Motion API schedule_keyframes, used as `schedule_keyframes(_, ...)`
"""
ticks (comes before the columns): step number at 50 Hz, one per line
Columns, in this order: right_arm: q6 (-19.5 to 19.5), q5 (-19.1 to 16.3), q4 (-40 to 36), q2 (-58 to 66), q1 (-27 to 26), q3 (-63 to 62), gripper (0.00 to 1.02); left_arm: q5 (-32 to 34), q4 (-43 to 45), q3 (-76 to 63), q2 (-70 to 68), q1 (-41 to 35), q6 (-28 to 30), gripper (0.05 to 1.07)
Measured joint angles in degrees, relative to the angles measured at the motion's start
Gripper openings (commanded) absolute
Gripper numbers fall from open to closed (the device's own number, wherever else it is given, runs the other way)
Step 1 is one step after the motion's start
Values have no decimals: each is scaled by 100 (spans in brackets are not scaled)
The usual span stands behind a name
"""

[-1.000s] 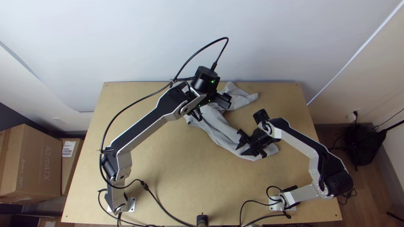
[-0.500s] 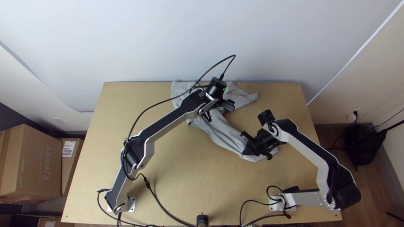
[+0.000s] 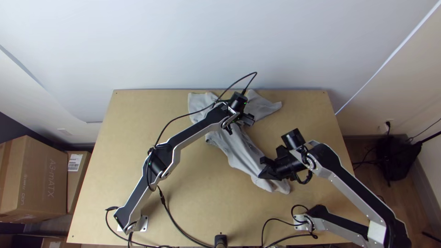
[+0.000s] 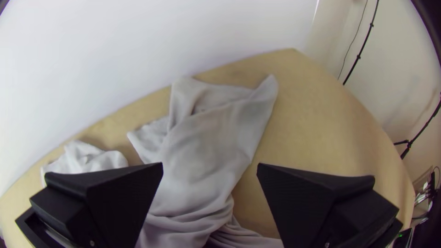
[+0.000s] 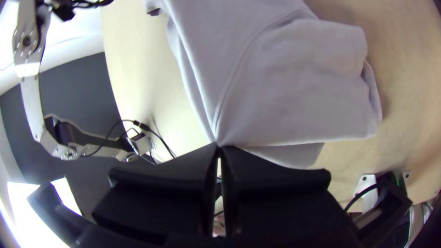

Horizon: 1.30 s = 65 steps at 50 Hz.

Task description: Fold the t-shirt

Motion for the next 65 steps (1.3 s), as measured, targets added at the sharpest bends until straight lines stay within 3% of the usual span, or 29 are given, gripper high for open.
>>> schedule_keyframes(11,-42,-256,-221,-245,413,-2,2,107,17,52,459,0,103,103)
schedule_keyframes(15,-63,-374,-278,-343,413,-2,2,107,37,57,573,-2,177,96)
schedule_keyframes(17,-66,-382,-286,-398,413,-2,2,107,39,57,610,-2,214,83)
schedule_keyframes(23,-85,-407,-297,-472,411,-2,2,105,74,61,662,0,249,7)
schedule_keyframes(31,-227,-400,-295,-481,319,-28,2,111,245,68,662,72,42,8)
schedule_keyframes(36,-492,-122,-297,-431,13,-74,2,149,251,68,645,151,-98,8)
schedule_keyframes(52,-1700,776,-271,656,-1698,33,2,166,-129,68,-374,846,-494,8)
schedule_keyframes(65,-2013,1342,-72,1152,-2673,1272,2,164,-1097,61,-1574,1355,-848,8)
